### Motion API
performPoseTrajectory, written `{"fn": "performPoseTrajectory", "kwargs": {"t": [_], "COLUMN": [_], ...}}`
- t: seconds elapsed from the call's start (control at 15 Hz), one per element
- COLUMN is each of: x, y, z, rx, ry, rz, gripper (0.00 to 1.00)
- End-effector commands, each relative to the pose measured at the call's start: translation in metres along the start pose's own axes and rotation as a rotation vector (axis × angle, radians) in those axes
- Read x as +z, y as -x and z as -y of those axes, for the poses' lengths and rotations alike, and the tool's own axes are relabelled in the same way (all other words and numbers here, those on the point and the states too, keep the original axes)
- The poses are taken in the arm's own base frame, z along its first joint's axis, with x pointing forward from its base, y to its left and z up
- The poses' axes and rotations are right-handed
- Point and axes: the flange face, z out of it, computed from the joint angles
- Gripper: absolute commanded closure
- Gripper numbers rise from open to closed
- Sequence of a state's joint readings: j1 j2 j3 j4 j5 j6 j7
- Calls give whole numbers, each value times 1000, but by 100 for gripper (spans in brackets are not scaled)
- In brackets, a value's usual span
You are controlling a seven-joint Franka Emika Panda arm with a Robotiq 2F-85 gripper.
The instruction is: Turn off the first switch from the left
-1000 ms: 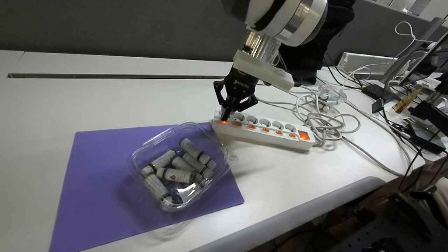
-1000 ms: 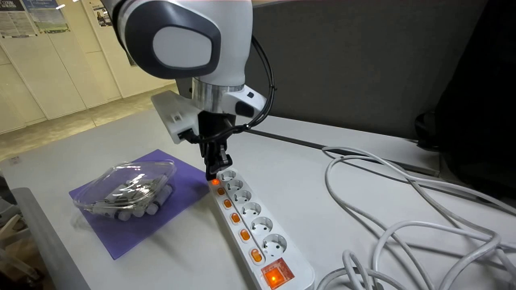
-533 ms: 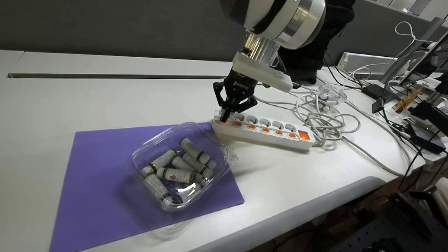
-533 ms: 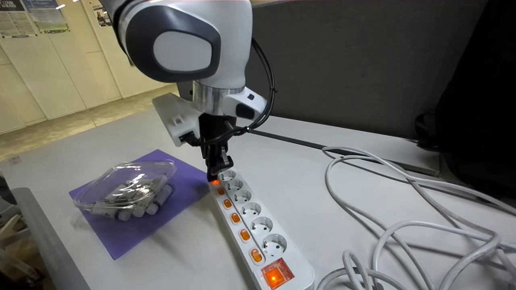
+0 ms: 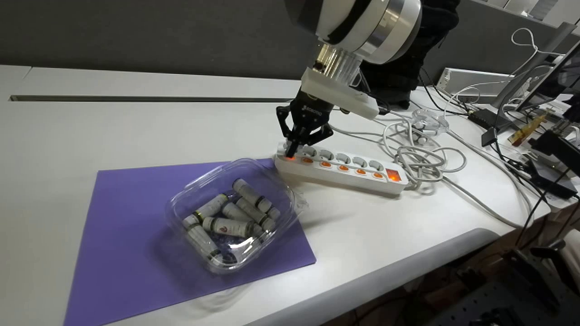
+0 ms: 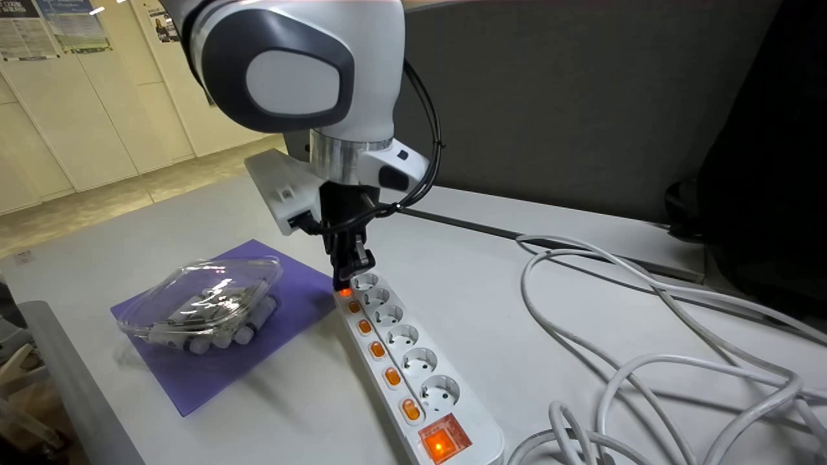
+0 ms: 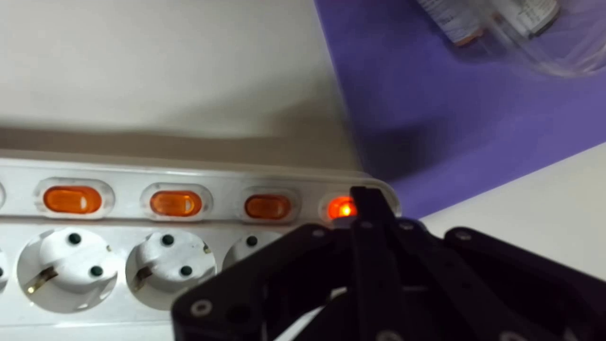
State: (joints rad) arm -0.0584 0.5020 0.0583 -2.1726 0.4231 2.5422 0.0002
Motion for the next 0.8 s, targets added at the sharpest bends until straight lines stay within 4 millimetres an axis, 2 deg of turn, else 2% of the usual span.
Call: {"fn": "performPoseTrajectory", "kwargs": {"t": [0.0,0.2,0.73], "x": [-2,3,18], "y": [-2,-1,-3], "z": [-1,-12,-62], "rx": [17,48,212], "ry": [-1,-31,-156], "rz": [-3,5,24], "gripper": [100,100,100]}}
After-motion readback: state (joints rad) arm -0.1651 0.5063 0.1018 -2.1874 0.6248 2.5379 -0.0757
